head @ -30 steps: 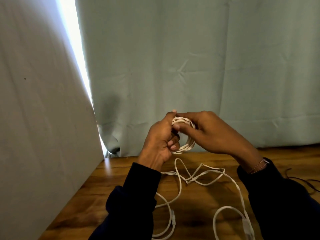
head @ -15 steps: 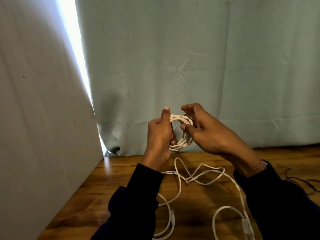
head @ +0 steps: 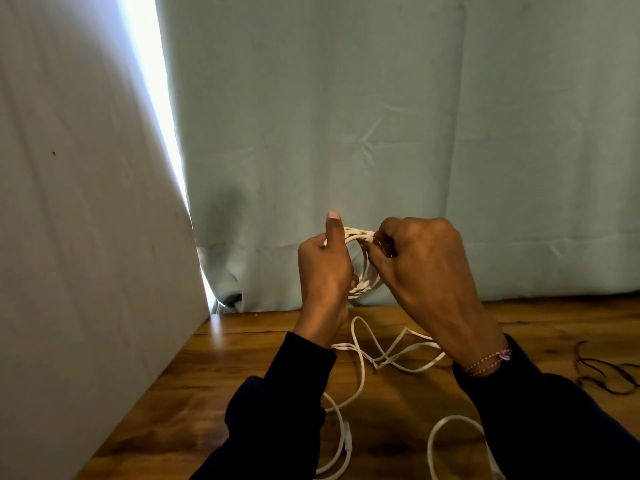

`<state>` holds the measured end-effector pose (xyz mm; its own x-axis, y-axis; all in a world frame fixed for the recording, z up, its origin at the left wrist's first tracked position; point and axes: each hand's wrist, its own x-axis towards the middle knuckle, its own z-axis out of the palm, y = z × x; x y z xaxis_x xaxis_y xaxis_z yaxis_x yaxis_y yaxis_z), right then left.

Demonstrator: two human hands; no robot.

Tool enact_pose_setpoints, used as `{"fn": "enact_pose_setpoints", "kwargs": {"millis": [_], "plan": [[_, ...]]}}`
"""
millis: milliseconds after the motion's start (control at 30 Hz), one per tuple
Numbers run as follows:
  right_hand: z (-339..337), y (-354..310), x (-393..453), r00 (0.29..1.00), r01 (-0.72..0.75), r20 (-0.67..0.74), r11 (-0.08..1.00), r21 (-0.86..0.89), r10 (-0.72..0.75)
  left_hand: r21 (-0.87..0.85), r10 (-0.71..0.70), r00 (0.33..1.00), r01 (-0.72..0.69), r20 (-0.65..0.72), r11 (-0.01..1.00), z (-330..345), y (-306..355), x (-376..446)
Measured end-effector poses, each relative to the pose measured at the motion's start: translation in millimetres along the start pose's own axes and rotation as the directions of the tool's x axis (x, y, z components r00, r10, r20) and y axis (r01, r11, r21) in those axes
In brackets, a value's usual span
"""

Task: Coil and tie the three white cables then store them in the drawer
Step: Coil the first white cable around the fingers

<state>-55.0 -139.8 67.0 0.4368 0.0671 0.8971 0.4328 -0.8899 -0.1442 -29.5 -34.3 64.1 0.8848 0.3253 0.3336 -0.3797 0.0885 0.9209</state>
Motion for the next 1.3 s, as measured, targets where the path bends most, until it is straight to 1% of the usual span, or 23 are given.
{"fn": "enact_pose_setpoints", "kwargs": {"millis": [67, 167, 233, 300, 400, 433, 533, 600, 667, 733, 767, 800, 867, 900, 967, 1000, 1067, 1100, 1133, 1233, 1267, 1300], "plan": [[5, -3, -3, 0.997, 0.012, -0.071, 0.996, -0.091, -0.019, 0.012, 0.043, 0.999, -0.043, -0.002, 0.999, 2, 0, -2], [10, -4, -5, 0.989, 0.015, -0.144, 0.992, -0.129, -0.034, 0.047, 0.103, 0.994, -0.102, -0.027, 0.994, 1, 1, -2], [12, -5, -5, 0.984, 0.039, -0.167, 0.996, -0.084, -0.052, 0.083, 0.165, 0.985, -0.16, -0.058, 0.984, -1, -1, 1], [14, -7, -6, 0.986, 0.055, -0.156, 0.998, -0.017, -0.057, 0.118, 0.223, 0.971, -0.213, -0.084, 0.97, -2, -2, 3], [15, -10, -8, 0.991, 0.041, -0.127, 0.998, 0.043, -0.035, 0.148, 0.259, 0.961, -0.243, -0.094, 0.959, -3, -5, 6], [14, -11, -7, 0.995, 0.0, -0.101, 0.997, 0.079, 0.008, 0.155, 0.256, 0.962, -0.241, -0.09, 0.958, -3, -5, 6], [14, -6, -2, 0.974, -0.225, 0.049, 0.949, 0.22, 0.22, 0.136, 0.19, 0.981, -0.183, -0.037, 0.974, -6, -3, 7], [12, 0, 3, 0.941, -0.337, 0.146, 0.885, 0.321, 0.306, 0.073, 0.113, 0.993, -0.114, 0.023, 0.991, -7, 2, 5], [7, 5, 6, 0.904, -0.426, 0.243, 0.797, 0.429, 0.352, 0.025, 0.057, 0.995, -0.06, 0.086, 0.998, -8, 7, 4], [2, 7, 6, 0.883, -0.465, 0.338, 0.699, 0.543, 0.325, -0.024, 0.031, 0.988, -0.027, 0.153, 0.999, -10, 10, 4], [1, 7, 6, 0.885, -0.461, 0.352, 0.677, 0.574, 0.305, -0.045, 0.017, 0.984, -0.009, 0.178, 0.999, -12, 12, 4], [1, 6, 7, 0.895, -0.442, 0.332, 0.69, 0.573, 0.297, -0.056, 0.001, 0.98, 0.01, 0.2, 0.998, -13, 13, 4], [0, 6, 8, 0.917, -0.396, 0.248, 0.769, 0.502, 0.311, -0.06, -0.017, 0.971, 0.032, 0.237, 0.998, -15, 16, 4], [-1, 7, 10, 0.919, -0.391, 0.245, 0.787, 0.478, 0.308, -0.064, -0.018, 0.968, 0.035, 0.249, 0.997, -17, 17, 5], [-6, 10, 13, 0.902, -0.414, 0.346, 0.749, 0.517, 0.259, -0.066, -0.024, 0.959, 0.044, 0.281, 0.997, -19, 18, 6], [-9, 12, 13, 0.894, -0.402, 0.399, 0.755, 0.518, 0.203, -0.056, -0.026, 0.953, 0.045, 0.303, 0.997, -20, 19, 5], [-13, 14, 14, 0.895, -0.296, 0.44, 0.838, 0.458, 0.075, -0.012, -0.022, 0.941, 0.028, 0.336, 1.0, -21, 19, 4], [-14, 15, 14, 0.896, -0.246, 0.443, 0.863, 0.441, 0.029, 0.022, -0.023, 0.94, 0.016, 0.34, 1.0, -22, 18, 4], [-14, 15, 13, 0.894, -0.226, 0.449, 0.869, 0.44, 0.005, 0.058, -0.022, 0.939, 0.002, 0.343, 0.998, -22, 18, 3], [-11, 13, 12, 0.886, -0.217, 0.463, 0.857, 0.468, -0.029, 0.201, 0.032, 0.936, -0.109, 0.35, 0.974, -21, 15, 5], [-9, 14, 11, 0.882, -0.233, 0.47, 0.842, 0.486, -0.028, 0.24, 0.061, 0.936, -0.152, 0.347, 0.959, -20, 13, 4], [-8, 14, 11, 0.878, -0.273, 0.479, 0.805, 0.527, -0.015, 0.255, 0.089, 0.933, -0.185, 0.348, 0.949, -19, 11, 4]]}}
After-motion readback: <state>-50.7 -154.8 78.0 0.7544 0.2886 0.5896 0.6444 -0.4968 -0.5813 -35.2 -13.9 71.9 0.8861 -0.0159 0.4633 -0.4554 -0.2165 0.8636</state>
